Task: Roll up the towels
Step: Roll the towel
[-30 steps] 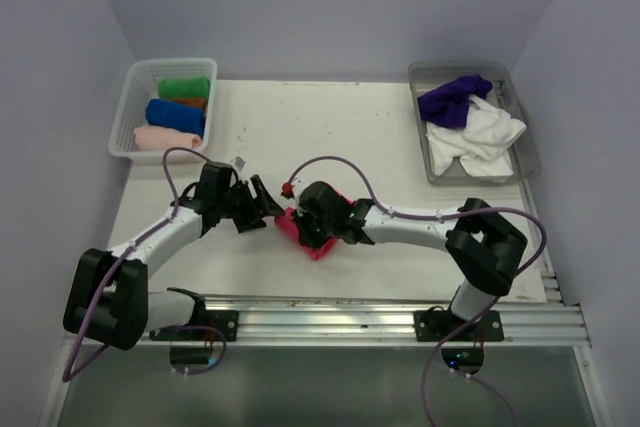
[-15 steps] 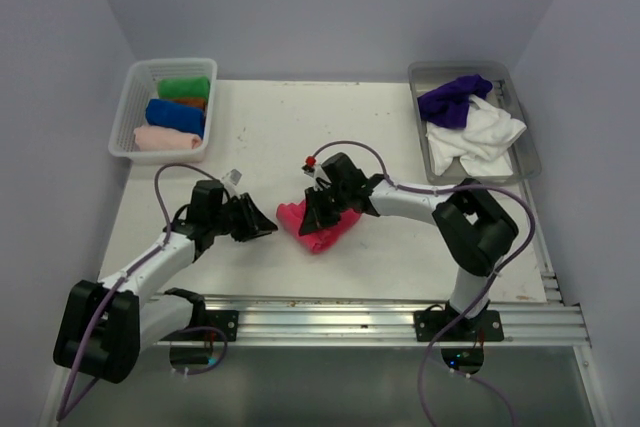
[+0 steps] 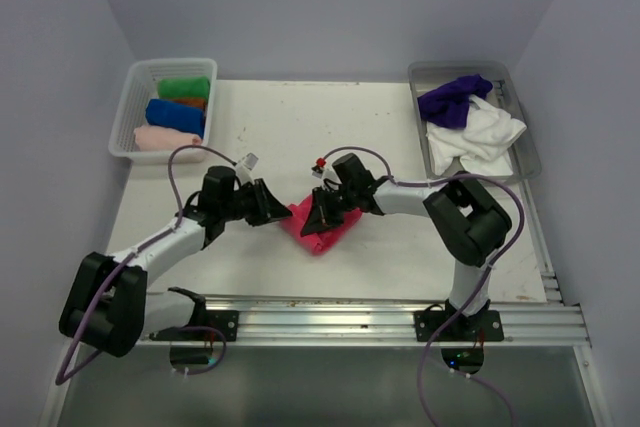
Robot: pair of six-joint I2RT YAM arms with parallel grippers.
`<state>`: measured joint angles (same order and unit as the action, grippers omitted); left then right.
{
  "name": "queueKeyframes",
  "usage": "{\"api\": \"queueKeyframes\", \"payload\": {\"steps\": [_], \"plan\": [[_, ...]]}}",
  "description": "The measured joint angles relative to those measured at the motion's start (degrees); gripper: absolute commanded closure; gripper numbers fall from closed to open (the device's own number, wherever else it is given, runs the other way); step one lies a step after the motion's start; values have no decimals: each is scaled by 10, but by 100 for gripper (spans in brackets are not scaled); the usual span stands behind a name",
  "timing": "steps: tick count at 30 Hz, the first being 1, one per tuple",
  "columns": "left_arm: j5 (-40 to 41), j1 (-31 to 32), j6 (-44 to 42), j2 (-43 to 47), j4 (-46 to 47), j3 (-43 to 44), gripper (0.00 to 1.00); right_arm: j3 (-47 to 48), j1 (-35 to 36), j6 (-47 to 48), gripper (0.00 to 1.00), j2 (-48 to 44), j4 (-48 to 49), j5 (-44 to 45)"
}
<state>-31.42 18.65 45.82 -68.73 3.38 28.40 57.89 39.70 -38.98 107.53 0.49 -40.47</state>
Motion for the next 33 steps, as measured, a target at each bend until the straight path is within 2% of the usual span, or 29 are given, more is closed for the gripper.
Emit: {"api": "queueKeyframes", "payload": {"steps": [6, 7, 8, 10, 11, 15, 19, 20, 23, 28, 33], "plan": [[8, 9, -2, -92, 19, 41, 78, -2, -3, -1, 100, 0, 3, -5], [8, 9, -2, -108, 25, 44, 79, -2, -3, -1, 96, 0, 0, -2], [7, 9, -1, -122, 29, 47, 80, -3, -3, 0, 81, 0, -2, 4], [6, 10, -2, -148, 32, 53, 80, -7, -3, 3, 71, -6, -11, 17], [5, 10, -2, -158, 32, 57, 80, -10, -2, 6, 63, -16, -23, 34], [3, 13, -5, -177, 31, 72, 80, -23, 2, 32, 58, -94, -89, 121], [3, 13, -17, -190, 20, 88, 80, -26, 26, 52, 61, -191, -147, 238], [3, 13, -20, -193, 16, 91, 80, -26, 39, 58, 72, -213, -157, 271], [3, 13, -27, -196, 9, 95, 80, -15, 97, 83, 90, -245, -185, 359], [1, 13, -37, -197, 2, 95, 80, 35, 188, 130, 94, -204, -208, 423], [0, 13, -37, -202, 2, 97, 80, 77, 219, 159, 94, -139, -220, 445]]}}
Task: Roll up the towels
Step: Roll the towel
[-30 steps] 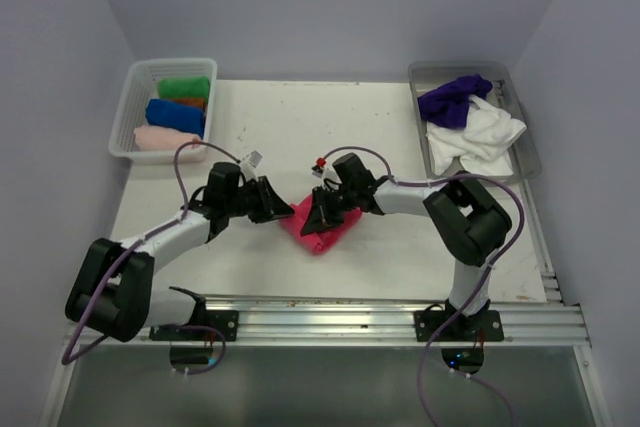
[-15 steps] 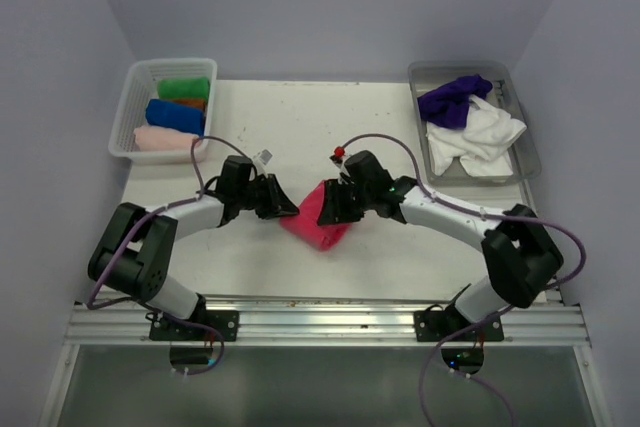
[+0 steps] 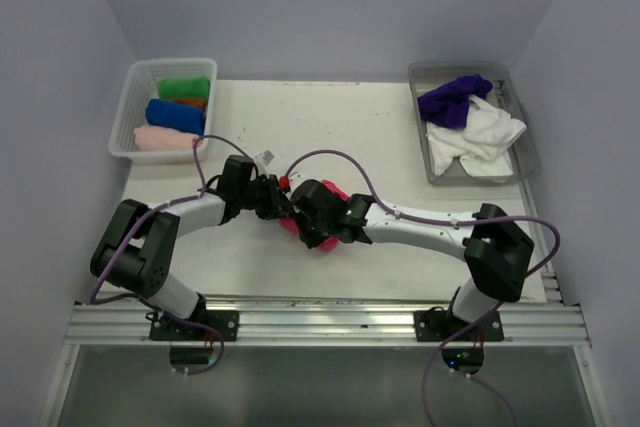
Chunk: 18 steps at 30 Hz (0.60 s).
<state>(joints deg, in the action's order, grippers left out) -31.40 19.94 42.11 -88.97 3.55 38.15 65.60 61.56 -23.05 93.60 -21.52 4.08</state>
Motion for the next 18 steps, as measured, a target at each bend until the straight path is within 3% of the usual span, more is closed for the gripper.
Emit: {"api": "queueKeyframes", "payload": {"steps": [4, 10, 18], "plan": [[-4, 0, -4, -4, 0, 1, 80, 23, -9, 2, 98, 46, -20, 54], [-10, 0, -13, -6, -2, 6, 80, 23, -17, -17, 97, 54, -41, 129], [-17, 0, -14, -14, -7, 14, 80, 5, -26, -33, 94, 54, -37, 160]]}}
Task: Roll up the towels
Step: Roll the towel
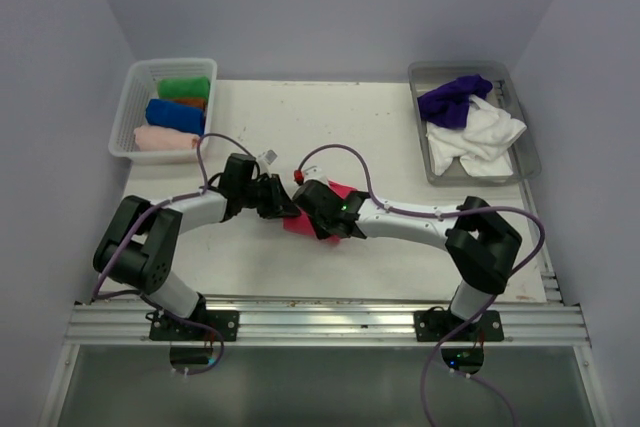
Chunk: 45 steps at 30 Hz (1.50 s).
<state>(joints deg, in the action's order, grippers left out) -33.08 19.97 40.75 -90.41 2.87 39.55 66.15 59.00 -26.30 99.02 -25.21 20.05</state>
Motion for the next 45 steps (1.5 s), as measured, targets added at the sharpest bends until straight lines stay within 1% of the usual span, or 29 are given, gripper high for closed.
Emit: {"api": "queueKeyframes", "payload": {"steps": [6, 8, 13, 17, 24, 29, 31, 33, 34, 35, 37, 38, 42, 45], "plan": [[-7, 0, 0, -9, -3, 6, 80, -6, -3, -1, 94, -7, 4, -1], [-7, 0, -1, -10, -5, 8, 80, -8, -4, 0, 92, -18, 4, 0], [-6, 0, -1, -14, -8, 12, 80, -10, -7, 7, 93, -42, 1, 21], [-7, 0, -1, -15, -9, 14, 80, -10, -10, 9, 93, -27, 0, 32], [-8, 0, -1, -15, -11, 15, 78, -10, -14, 9, 93, 27, 20, 36], [-6, 0, -12, -8, -44, 31, 68, -18, -33, 3, 95, 30, 43, 19], [1, 0, -18, 8, -72, 44, 66, -31, -46, -4, 96, 29, 66, 1], [9, -1, -22, 31, -99, 57, 60, -45, -59, -15, 96, 24, 87, -19], [14, -3, -24, 44, -116, 66, 57, -53, -65, -22, 96, 20, 98, -31], [20, -6, -24, 58, -131, 75, 49, -60, -70, -30, 97, 17, 106, -41], [33, -11, -24, 85, -158, 92, 43, -71, -75, -45, 98, 11, 120, -57], [38, -13, -23, 98, -167, 98, 37, -74, -78, -53, 98, 10, 125, -64], [58, -15, -2, 153, -191, 88, 32, -88, -85, -93, 97, 6, 149, -85], [71, -15, 27, 193, -186, 40, 31, -107, -89, -123, 97, -3, 176, -97]]}}
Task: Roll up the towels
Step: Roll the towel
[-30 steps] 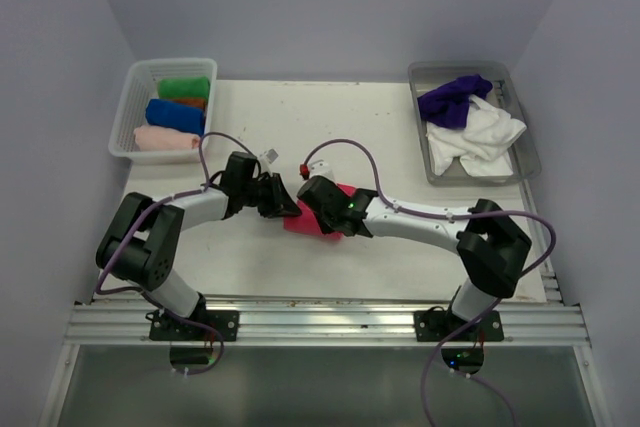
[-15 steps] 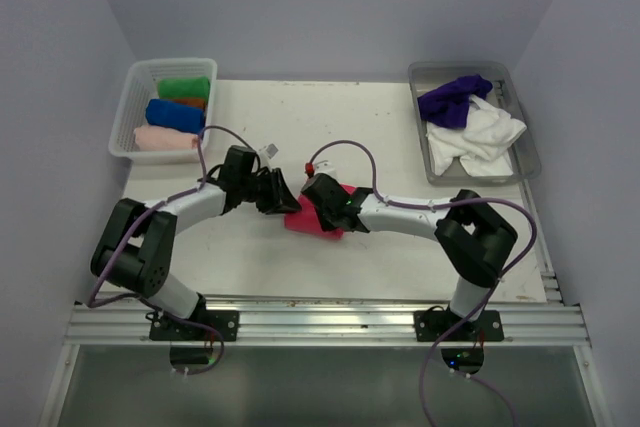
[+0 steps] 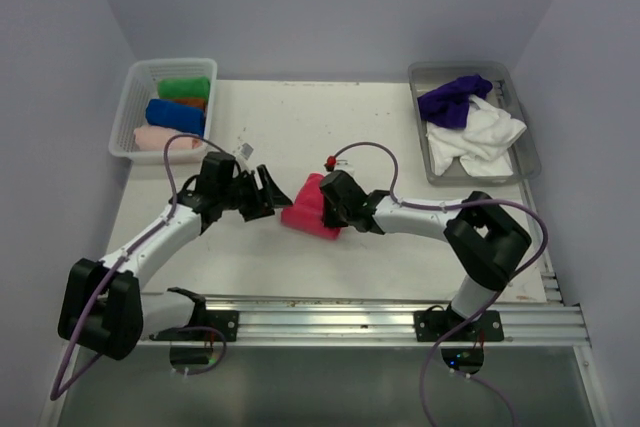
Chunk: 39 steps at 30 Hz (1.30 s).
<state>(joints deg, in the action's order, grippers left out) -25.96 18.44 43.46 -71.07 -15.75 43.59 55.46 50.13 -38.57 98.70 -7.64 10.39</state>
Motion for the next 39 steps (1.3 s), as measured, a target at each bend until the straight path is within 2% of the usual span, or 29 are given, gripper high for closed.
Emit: {"api": "queueKeyframes", "payload": {"steps": [7, 18, 19, 21, 22, 23, 25, 26, 28, 31, 32, 35, 39], "plan": [[-4, 1, 81, 7, 53, -151, 21, -17, -1, -33, 97, -9, 24, -31], [-18, 5, 111, -74, 160, -165, 24, -32, 0, -66, 98, -13, 45, -106], [-20, 5, 113, -80, 170, -165, 26, -32, 0, -68, 98, -13, 46, -110], [-29, 5, 117, -96, 191, -165, 35, -32, 2, -71, 98, -12, 46, -115], [-31, 5, 119, -105, 200, -165, 41, -32, 3, -71, 98, -12, 46, -115], [-35, 5, 121, -114, 209, -165, 52, -32, 4, -71, 98, -12, 46, -115], [-37, 5, 125, -132, 221, -164, 62, -30, 7, -70, 97, -13, 42, -112], [-39, 6, 125, -140, 224, -162, 70, -28, 10, -68, 96, -13, 38, -109], [-44, 6, 124, -149, 225, -155, 82, -17, 19, -59, 90, -14, 17, -95], [-47, 10, 113, -155, 211, -138, 89, -3, 39, -35, 74, -25, -18, -64], [-47, 11, 108, -157, 204, -133, 89, 1, 47, -24, 64, -32, -30, -51], [-44, 15, 94, -159, 176, -115, 90, 21, 74, 28, 51, -52, -77, -2], [-39, 15, 78, -159, 149, -101, 90, 62, 116, 121, 44, -54, -136, 71]]}}
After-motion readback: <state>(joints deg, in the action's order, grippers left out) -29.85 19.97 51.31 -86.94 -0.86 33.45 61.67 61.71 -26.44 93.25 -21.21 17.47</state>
